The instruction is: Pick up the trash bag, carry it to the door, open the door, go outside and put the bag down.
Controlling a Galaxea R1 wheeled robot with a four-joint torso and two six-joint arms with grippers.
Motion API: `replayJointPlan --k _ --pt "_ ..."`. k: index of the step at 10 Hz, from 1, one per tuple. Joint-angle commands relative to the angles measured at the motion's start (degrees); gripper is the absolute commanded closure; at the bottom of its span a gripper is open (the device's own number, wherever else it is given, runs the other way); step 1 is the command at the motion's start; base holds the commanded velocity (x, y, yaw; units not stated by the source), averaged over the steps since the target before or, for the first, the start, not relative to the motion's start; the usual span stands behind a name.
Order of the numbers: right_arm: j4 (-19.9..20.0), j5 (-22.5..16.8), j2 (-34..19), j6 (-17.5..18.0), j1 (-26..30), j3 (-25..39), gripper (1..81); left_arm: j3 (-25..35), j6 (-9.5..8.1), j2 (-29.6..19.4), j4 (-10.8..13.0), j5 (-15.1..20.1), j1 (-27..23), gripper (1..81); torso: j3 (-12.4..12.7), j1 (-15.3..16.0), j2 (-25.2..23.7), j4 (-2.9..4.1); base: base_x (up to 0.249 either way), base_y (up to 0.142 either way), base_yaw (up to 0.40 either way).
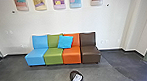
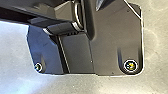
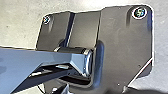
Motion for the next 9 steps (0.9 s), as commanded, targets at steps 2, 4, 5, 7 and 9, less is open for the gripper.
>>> replayJointPlan --k 2,4,5,7,9 --pt "0.0 -3.9 -0.2 -0.1 1.9 0.5 1.0 0.4 -0.29 -0.2 -0.1 2.4 -2.5 1.0 0.0 0.0 0.0 0.0 0.15 -0.064 0.0" --pt "-0.1 -3.9 -0.2 -0.2 1.9 0.5 1.0 0.4 -0.29 -0.2 -0.1 2.4 -2.5 1.0 0.0 0.0 0.0 0.0 0.15 -0.075 0.0" --pt "-0.1 -3.9 -0.3 -0.2 1.9 0.5 1.0 0.4 -0.29 -0.2 -0.1 2.5 -2.5 1.0 0.0 0.0 0.0 0.0 0.149 -0.075 0.0" --pt "0.0 -3.9 -0.3 -0.2 2.0 0.4 1.0 0.4 -0.29 -0.2 -0.1 2.5 -2.5 1.0 0.0 0.0 0.0 0.0 0.149 -0.075 0.0" --pt "0.0 -3.9 -0.3 -0.2 1.9 0.3 1.0 0.4 -0.29 -0.2 -0.1 2.5 -2.5 1.0 0.0 0.0 0.0 0.0 0.149 -0.075 0.0"
